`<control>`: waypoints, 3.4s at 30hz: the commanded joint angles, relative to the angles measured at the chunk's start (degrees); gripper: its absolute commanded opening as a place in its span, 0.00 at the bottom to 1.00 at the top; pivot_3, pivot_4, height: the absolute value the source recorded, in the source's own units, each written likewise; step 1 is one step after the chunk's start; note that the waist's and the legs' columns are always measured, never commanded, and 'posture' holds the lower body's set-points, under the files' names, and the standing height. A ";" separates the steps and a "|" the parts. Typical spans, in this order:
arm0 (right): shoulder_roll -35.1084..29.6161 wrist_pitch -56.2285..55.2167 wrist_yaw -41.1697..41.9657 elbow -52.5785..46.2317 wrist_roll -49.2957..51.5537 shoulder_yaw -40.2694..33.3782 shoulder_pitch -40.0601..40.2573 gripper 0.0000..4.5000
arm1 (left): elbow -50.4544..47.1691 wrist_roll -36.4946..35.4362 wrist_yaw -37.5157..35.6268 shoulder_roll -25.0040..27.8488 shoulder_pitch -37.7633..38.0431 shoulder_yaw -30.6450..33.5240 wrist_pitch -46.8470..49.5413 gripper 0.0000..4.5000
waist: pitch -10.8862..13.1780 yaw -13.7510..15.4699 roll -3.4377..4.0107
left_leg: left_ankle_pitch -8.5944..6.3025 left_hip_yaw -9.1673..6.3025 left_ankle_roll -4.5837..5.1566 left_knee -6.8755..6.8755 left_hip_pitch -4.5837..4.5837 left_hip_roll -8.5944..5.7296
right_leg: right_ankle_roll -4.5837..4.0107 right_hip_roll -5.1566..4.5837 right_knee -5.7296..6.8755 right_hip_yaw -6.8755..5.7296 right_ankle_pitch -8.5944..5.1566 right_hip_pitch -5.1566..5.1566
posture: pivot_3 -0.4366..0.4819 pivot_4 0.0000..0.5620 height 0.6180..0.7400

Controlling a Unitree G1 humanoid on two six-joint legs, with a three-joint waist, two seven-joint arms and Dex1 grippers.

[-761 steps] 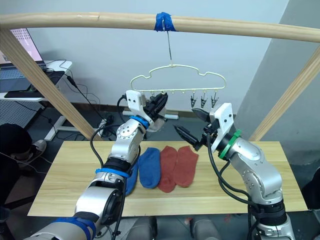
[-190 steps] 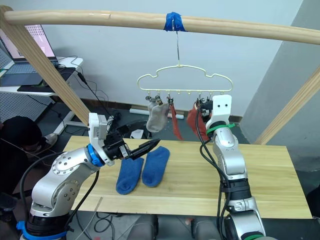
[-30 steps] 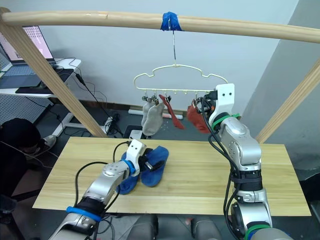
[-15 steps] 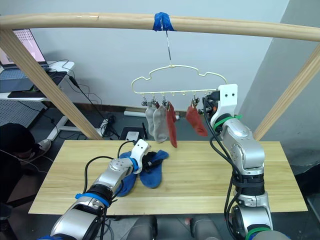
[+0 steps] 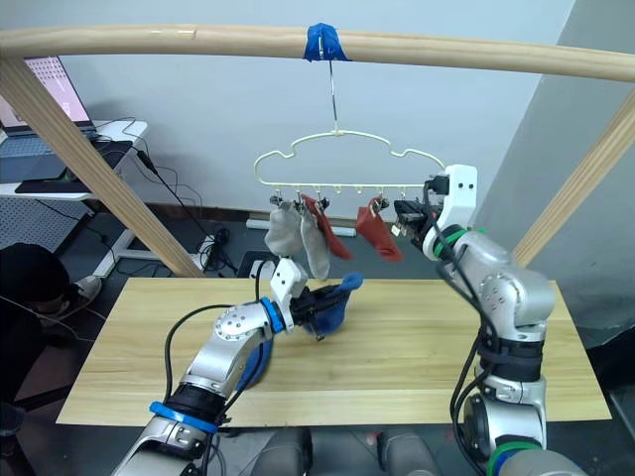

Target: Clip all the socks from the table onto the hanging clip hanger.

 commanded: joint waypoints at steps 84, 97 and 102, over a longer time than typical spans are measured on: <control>-9.37 -25.92 -7.23 -15.64 -14.23 15.82 18.23 0.59 | -34.05 -32.59 2.55 13.06 4.88 14.14 42.88 1.00 | -0.01 -0.96 0.06 | 0.02 0.00 -0.01 -0.70 -0.01 0.01 | 0.25 -0.04 -0.78 -0.04 -0.15 0.03 | 0.50 0.30 1.00; -2.98 -36.51 -11.27 -6.95 -27.97 19.24 17.26 0.59 | -40.48 -34.01 4.70 14.29 5.61 16.44 41.45 1.00 | 0.01 1.58 0.02 | 0.02 0.01 -0.03 -0.70 0.03 0.02 | 0.01 -0.05 -0.79 -0.08 -0.02 0.04 | 0.54 0.30 1.00; -1.29 -38.03 -11.64 -4.42 -30.50 18.85 15.95 0.59 | -39.45 -30.42 3.41 14.71 6.48 15.41 36.15 1.00 | 0.01 1.65 0.02 | 0.02 0.03 -0.03 -0.68 0.03 -0.01 | 0.00 -0.08 -0.79 -0.06 -0.01 0.06 | 0.54 0.30 1.00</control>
